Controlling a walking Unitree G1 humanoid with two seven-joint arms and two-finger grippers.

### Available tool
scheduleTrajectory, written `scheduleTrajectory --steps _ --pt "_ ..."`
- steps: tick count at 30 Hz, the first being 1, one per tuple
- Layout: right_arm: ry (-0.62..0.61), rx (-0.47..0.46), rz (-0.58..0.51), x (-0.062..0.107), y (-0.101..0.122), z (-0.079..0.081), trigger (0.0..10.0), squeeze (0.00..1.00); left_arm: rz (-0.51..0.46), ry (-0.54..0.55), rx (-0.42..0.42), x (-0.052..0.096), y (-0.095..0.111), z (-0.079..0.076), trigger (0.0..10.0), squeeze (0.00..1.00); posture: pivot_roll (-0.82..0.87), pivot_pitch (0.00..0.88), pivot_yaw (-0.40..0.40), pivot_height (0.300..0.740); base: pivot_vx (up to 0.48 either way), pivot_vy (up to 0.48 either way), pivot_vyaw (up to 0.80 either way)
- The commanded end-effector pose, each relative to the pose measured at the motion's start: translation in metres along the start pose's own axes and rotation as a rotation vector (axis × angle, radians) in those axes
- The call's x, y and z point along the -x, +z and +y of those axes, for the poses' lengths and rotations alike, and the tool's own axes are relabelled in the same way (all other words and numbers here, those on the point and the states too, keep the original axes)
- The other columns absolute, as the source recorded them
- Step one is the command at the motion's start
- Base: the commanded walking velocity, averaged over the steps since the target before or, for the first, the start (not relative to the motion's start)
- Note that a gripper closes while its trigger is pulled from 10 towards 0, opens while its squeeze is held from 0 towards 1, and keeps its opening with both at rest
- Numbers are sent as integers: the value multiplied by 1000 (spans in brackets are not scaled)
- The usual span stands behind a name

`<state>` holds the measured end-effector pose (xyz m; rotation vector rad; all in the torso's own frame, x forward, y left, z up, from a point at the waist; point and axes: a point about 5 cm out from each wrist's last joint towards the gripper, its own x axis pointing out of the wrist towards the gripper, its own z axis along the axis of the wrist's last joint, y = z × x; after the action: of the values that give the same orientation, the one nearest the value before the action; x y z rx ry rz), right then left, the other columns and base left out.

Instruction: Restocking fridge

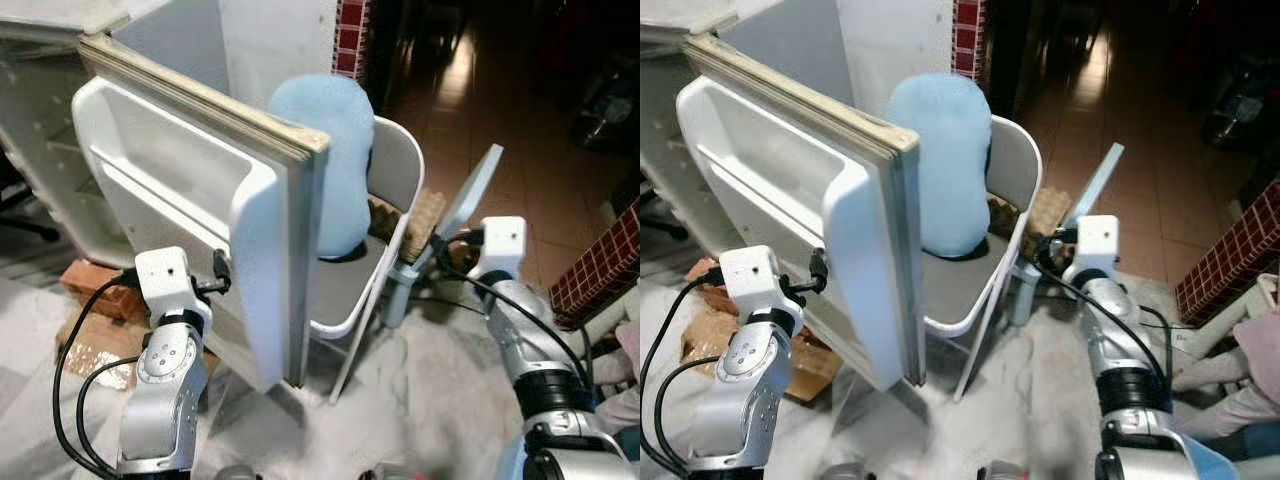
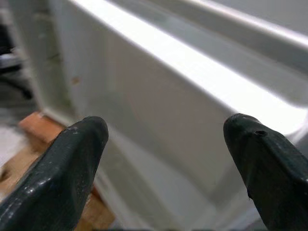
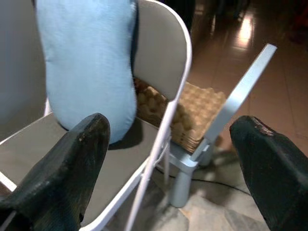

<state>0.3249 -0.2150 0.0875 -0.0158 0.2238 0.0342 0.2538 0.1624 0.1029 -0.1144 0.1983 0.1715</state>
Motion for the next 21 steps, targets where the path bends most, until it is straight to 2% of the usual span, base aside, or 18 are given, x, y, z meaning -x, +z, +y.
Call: scheduleTrajectory --steps 1,4,5,8,10,15,17,18,19,21 --pt "31 4 -76 -6 20 10 10000 0 40 11 -8 0 -5 7 10000 0 47 0 -24 740 0 0 788" --pt "37 -12 -96 -11 27 17 10000 0 98 -85 -41 2 -13 -3 10000 0 50 0 -27 740 0 0 788" --pt "37 -12 -96 -11 27 17 10000 0 98 -85 -41 2 -13 -3 10000 0 50 0 -27 740 0 0 788" --pt "26 -29 -109 -16 33 27 10000 0 213 -126 -55 4 -26 -8 10000 0 53 0 -28 740 0 0 788" --pt "13 -35 -110 -19 35 32 10000 0 228 -130 -39 4 -28 -8 10000 0 57 0 -28 740 0 0 788" --pt "15 -67 -126 -31 48 60 10000 0 269 -161 -51 3 -30 -9 10000 0 65 0 -28 740 0 0 788" --pt "69 -88 -144 -35 58 80 10000 0 295 -159 -60 2 -33 -9 10000 0 66 0 -28 740 0 0 762" --pt "126 -121 -167 -36 67 95 10000 0 304 -161 -65 1 -35 -9 10000 0 67 0 -28 740 0 0 0" --pt "126 -121 -167 -36 67 95 10000 0 304 -161 -65 1 -35 -9 10000 0 67 0 -28 740 0 0 0" --pt "175 -127 -193 -36 75 106 10000 0 306 -167 -65 1 -35 -10 10000 0 68 0 -30 740 0 0 0"
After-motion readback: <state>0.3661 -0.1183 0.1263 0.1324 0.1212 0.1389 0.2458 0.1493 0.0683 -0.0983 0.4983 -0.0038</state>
